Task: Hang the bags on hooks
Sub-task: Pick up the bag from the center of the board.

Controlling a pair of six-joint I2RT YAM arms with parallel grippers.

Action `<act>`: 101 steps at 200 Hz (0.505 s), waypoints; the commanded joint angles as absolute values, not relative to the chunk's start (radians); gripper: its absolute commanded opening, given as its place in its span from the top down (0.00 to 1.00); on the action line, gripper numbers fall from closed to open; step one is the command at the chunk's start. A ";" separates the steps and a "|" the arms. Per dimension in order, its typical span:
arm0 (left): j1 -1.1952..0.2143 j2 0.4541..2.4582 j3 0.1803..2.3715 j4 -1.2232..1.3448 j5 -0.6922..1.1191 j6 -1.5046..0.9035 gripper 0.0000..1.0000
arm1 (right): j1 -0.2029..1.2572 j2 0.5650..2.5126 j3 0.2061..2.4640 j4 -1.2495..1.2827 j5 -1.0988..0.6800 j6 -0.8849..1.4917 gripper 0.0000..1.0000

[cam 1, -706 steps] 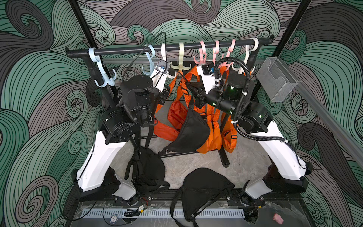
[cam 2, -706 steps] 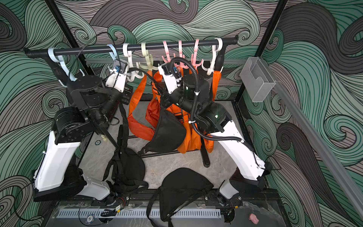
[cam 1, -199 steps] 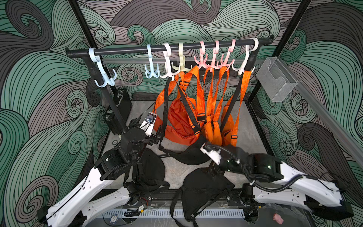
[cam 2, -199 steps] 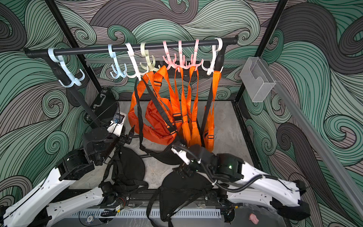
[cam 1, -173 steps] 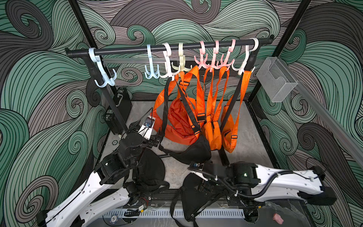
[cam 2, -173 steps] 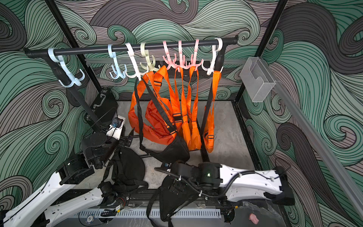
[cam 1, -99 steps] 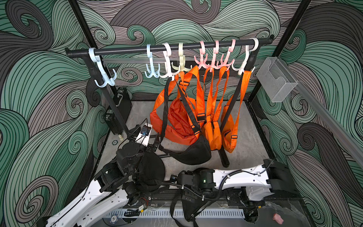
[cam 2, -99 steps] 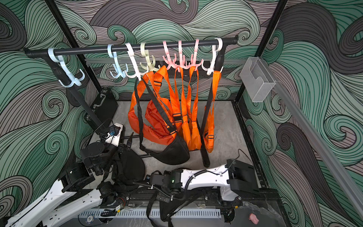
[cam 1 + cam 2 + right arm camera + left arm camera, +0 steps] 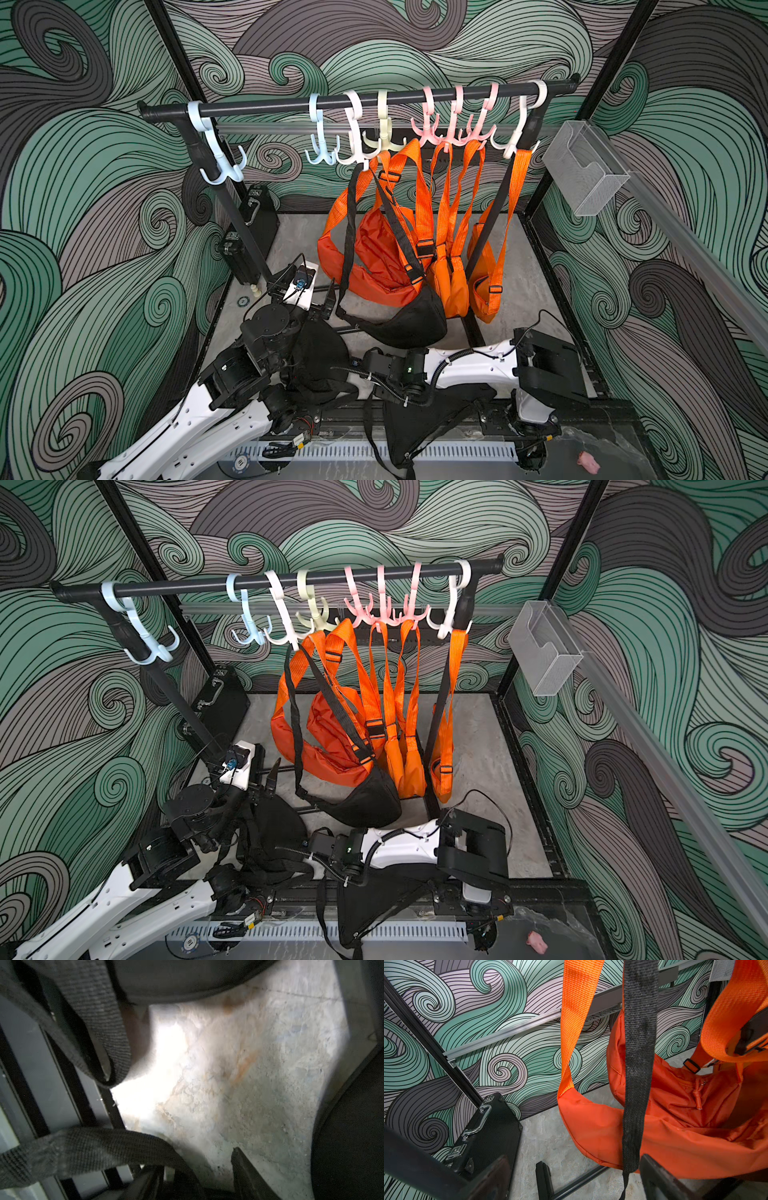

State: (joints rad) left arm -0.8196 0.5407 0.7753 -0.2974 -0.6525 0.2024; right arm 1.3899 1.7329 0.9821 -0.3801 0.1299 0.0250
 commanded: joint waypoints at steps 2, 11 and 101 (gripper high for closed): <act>-0.822 0.527 0.778 -0.268 -0.652 0.213 0.01 | 1.373 1.720 0.957 -0.364 0.071 0.008 0.60; -0.822 0.528 0.779 -0.271 -0.649 0.214 0.02 | 1.367 1.718 0.955 -0.365 0.053 0.008 0.68; -0.829 0.502 0.806 -0.374 -0.371 0.226 0.01 | 1.316 1.451 1.032 -0.415 0.183 -0.046 1.00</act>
